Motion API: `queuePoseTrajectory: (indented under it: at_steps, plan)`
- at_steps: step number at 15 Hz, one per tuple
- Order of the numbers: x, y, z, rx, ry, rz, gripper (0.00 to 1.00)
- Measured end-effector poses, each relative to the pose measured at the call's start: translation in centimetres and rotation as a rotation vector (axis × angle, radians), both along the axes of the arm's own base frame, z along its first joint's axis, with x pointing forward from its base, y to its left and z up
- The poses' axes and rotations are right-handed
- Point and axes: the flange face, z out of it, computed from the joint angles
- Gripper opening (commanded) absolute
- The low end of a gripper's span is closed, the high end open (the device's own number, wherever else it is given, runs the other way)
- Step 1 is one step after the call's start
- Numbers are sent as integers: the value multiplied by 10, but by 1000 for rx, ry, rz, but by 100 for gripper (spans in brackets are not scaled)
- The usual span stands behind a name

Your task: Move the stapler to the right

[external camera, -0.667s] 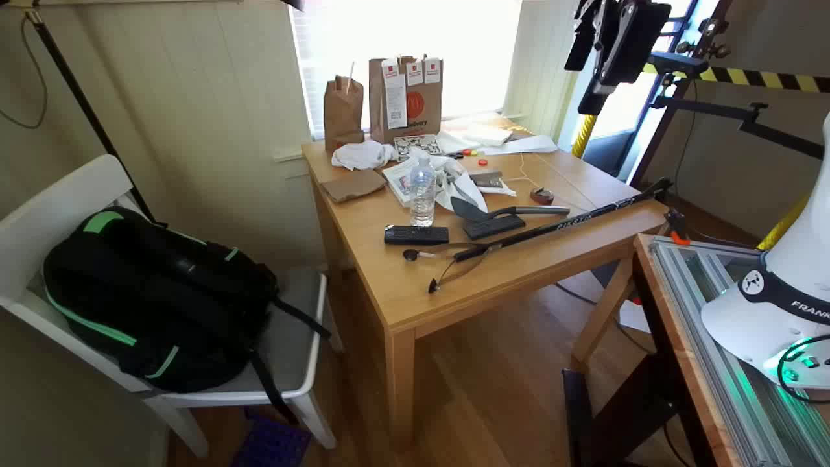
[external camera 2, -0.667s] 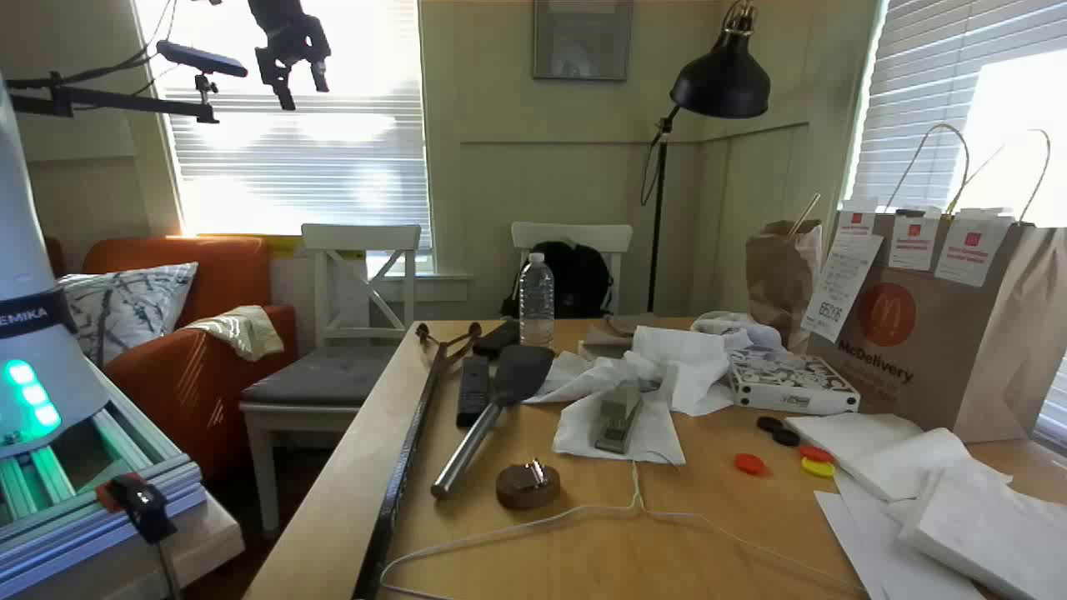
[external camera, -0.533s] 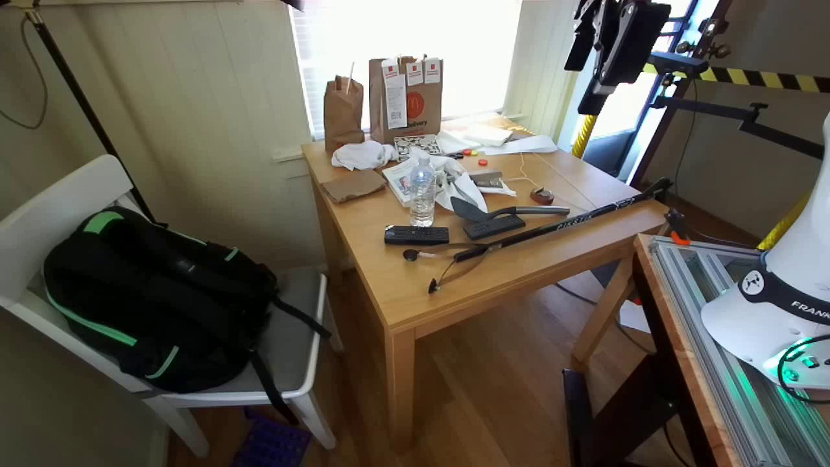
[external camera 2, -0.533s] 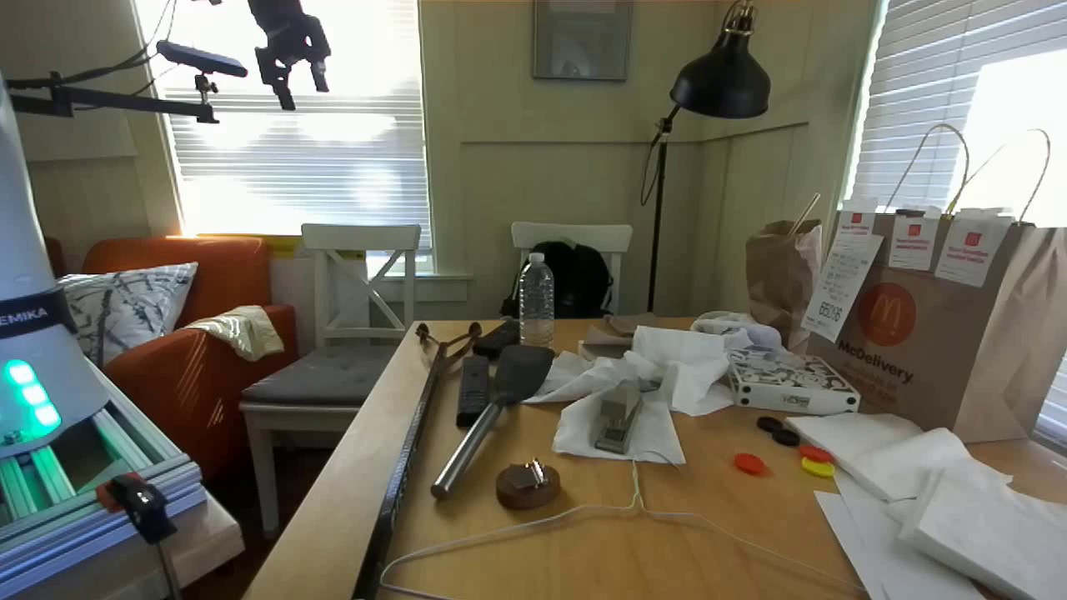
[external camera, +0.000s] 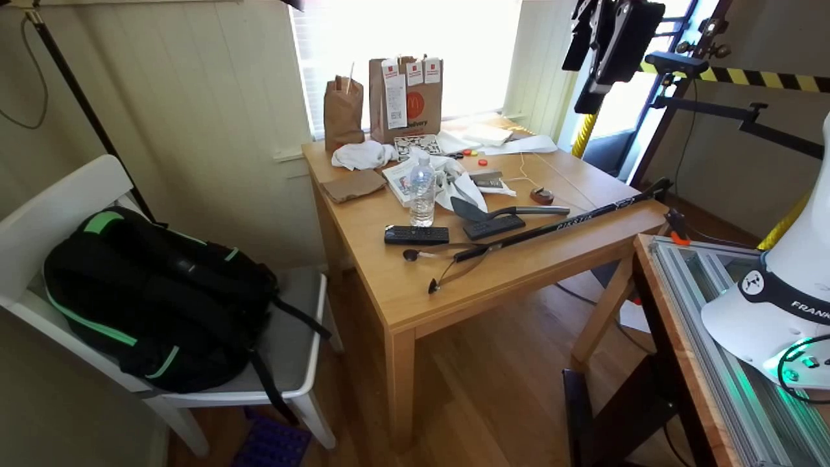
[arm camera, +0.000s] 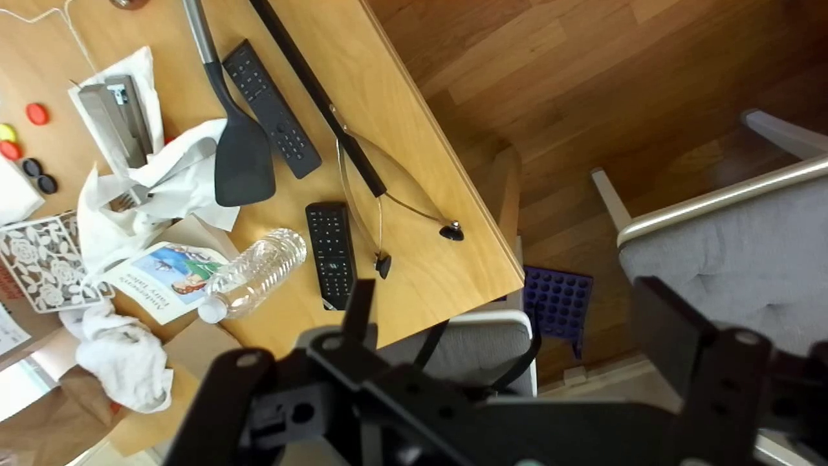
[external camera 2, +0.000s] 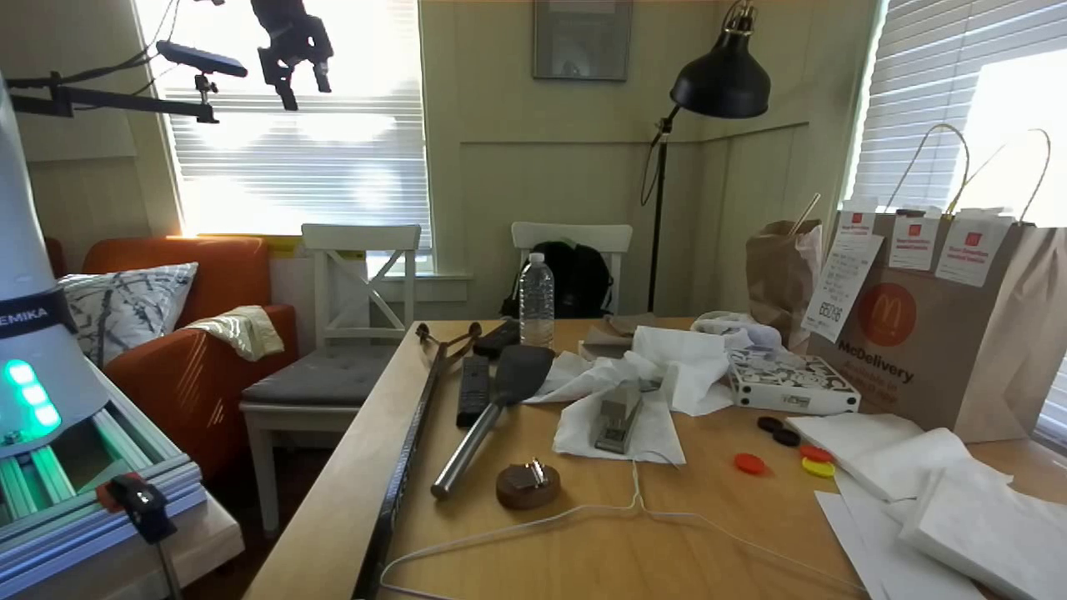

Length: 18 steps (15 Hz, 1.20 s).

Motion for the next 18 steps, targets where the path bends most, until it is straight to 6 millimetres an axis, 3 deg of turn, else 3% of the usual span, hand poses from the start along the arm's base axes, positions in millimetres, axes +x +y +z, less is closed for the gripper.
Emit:
queuePoseTrajectory:
  at_steps: [3,9,14,18]
  plan:
    - [17,-33,-9,38,-16,-70,100]
    - [57,-153,-50,110,-53,-242,100]
    - [70,-236,-78,151,-2,-257,100]
    - [74,-290,-103,200,52,-206,100]
